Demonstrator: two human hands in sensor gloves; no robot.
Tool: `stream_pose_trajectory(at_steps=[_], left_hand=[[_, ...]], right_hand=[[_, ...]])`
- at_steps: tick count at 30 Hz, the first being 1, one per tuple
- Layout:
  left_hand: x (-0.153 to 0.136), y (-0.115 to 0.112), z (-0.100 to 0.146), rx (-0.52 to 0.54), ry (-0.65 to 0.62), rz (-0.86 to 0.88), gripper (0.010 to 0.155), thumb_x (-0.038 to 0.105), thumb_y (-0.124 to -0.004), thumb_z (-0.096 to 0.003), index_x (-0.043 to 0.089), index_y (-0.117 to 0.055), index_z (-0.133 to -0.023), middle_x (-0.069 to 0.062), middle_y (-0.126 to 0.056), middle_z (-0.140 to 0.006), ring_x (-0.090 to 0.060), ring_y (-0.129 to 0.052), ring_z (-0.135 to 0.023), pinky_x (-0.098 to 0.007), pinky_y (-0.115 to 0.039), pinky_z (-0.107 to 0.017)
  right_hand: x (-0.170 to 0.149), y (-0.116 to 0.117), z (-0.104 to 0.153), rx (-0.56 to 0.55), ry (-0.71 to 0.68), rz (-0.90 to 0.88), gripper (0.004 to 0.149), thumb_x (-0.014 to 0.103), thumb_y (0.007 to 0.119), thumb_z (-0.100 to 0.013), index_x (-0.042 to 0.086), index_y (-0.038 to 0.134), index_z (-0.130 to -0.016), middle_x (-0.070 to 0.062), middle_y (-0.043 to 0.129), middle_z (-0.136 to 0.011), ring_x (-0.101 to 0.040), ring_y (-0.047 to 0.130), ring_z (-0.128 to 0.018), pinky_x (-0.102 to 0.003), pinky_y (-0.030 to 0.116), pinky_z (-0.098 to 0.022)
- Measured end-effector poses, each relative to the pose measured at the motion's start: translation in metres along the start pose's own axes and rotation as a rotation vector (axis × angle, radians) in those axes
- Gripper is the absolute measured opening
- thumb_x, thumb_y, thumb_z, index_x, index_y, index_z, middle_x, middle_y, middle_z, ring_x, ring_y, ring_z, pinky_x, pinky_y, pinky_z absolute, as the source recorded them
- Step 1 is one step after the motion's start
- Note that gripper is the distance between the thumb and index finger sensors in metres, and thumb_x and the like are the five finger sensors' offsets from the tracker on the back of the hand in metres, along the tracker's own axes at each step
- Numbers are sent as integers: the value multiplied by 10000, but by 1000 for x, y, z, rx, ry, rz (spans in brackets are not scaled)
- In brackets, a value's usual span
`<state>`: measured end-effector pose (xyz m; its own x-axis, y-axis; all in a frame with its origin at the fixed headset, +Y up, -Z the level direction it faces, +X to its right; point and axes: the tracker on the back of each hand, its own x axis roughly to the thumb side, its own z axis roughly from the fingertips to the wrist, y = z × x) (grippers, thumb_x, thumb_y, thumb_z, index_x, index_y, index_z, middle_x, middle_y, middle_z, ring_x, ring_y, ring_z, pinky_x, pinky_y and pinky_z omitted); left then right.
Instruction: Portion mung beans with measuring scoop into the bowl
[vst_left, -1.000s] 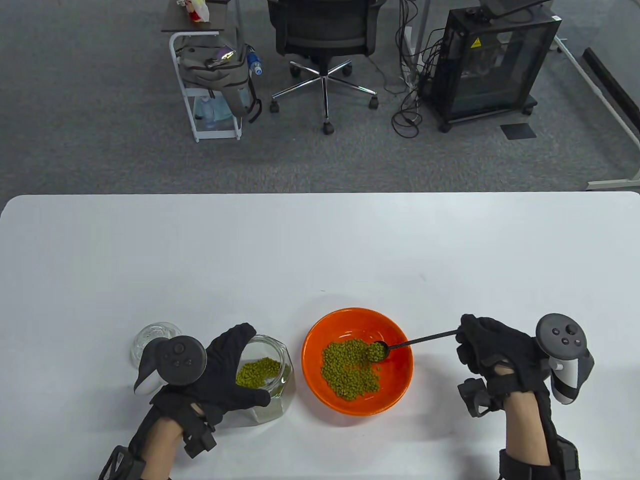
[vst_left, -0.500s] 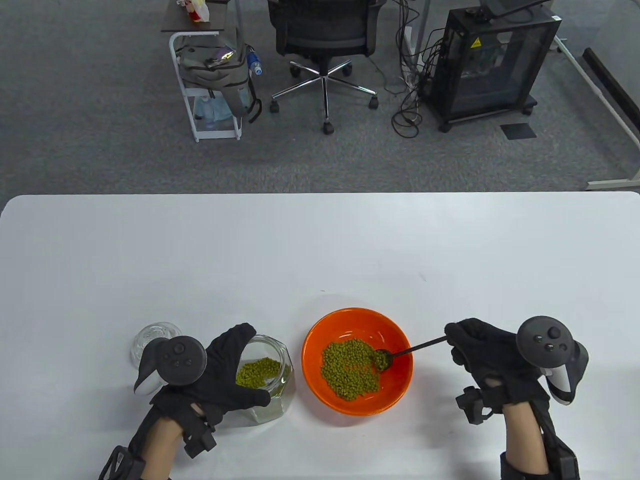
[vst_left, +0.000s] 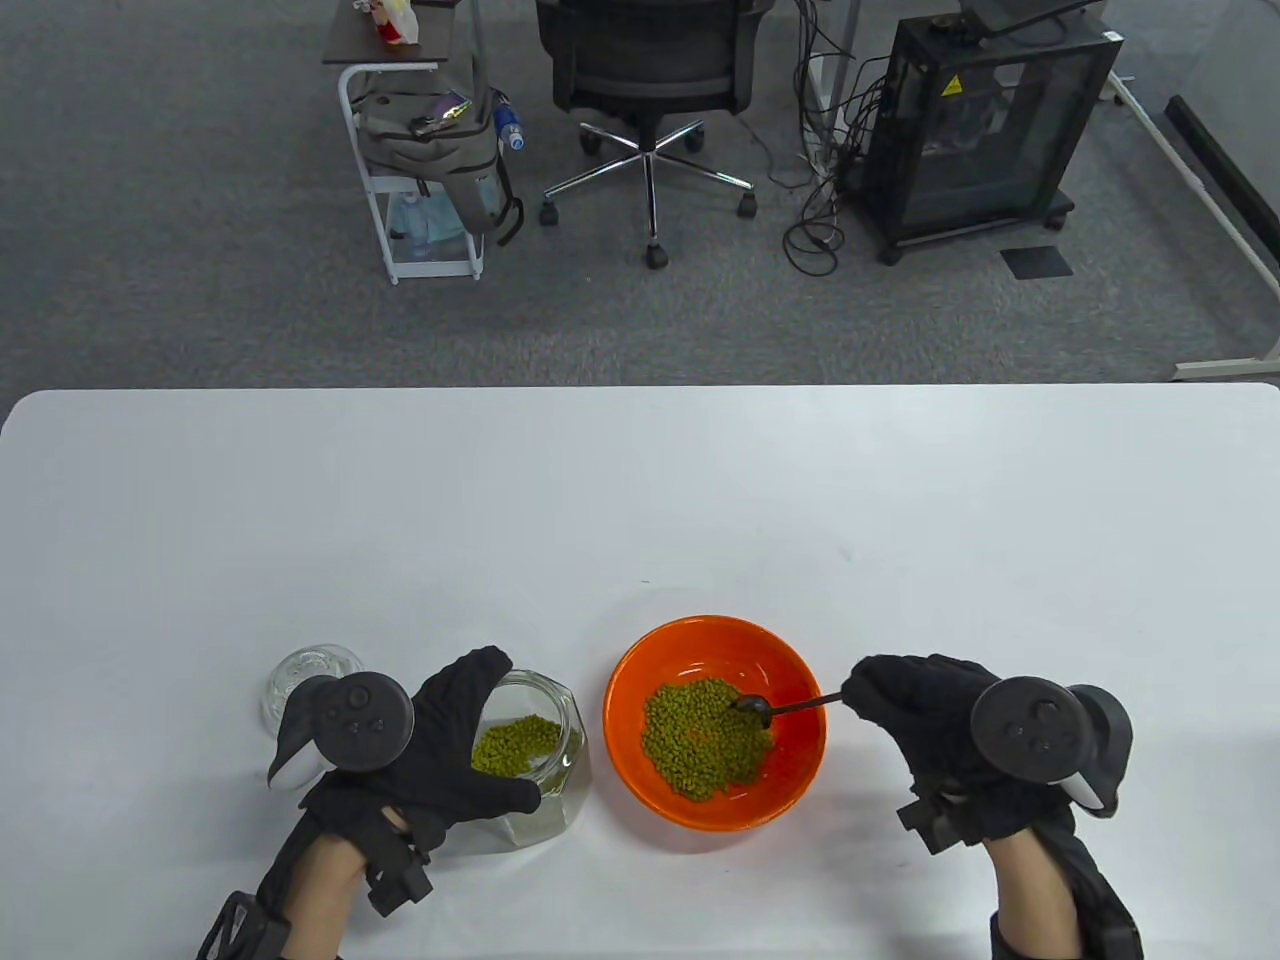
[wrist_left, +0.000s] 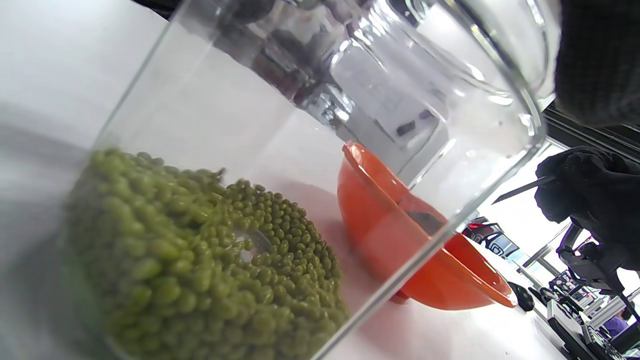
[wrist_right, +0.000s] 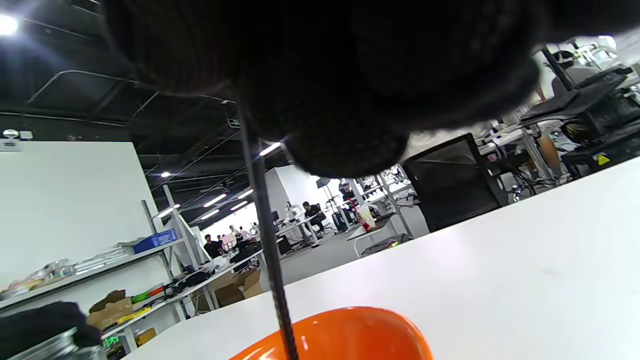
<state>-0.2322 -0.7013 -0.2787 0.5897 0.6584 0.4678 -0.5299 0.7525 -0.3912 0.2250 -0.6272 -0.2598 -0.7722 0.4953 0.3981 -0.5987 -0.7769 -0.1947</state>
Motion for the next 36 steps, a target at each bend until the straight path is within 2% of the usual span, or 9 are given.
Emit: stream_pose_trajectory(at_steps=[9, 19, 30, 36], left_hand=[[0, 0, 0, -1, 0, 1, 1249, 793, -900, -402, 32, -203, -1106, -289, -299, -1165, -625, -469, -1053, -762, -474, -724], [0, 0, 0, 0, 0, 3, 1251, 792, -902, -400, 30, -204, -1107, -288, -298, -1165, -625, -470, -1052, -761, -473, -725], [0, 0, 0, -3, -1, -2, 1251, 794, -899, -399, 32, -203, -1106, -287, -298, -1165, -625, -472, -1053, -761, -475, -725], [0, 0, 0, -1, 0, -2, 1250, 792, -901, -400, 29, -206, -1105, -288, -301, -1165, -625, -473, -1053, -762, -476, -724]], right_hand=[[21, 2, 4, -14, -142, 43, 445, 486, 862, -412, 156, 990, -683, -95, 1079, -451, -261, 1016, -254, -404, 857, -256], [56, 3, 16, -78, -310, 262, 452, 481, 848, -383, 181, 981, -694, -94, 1072, -482, -276, 1012, -288, -420, 851, -281], [64, -4, 22, -197, -417, 246, 453, 478, 846, -372, 189, 983, -693, -92, 1073, -491, -281, 1013, -306, -429, 851, -296], [58, -8, 19, -210, -366, 154, 451, 481, 844, -388, 176, 984, -689, -90, 1077, -479, -280, 1019, -291, -429, 854, -284]])
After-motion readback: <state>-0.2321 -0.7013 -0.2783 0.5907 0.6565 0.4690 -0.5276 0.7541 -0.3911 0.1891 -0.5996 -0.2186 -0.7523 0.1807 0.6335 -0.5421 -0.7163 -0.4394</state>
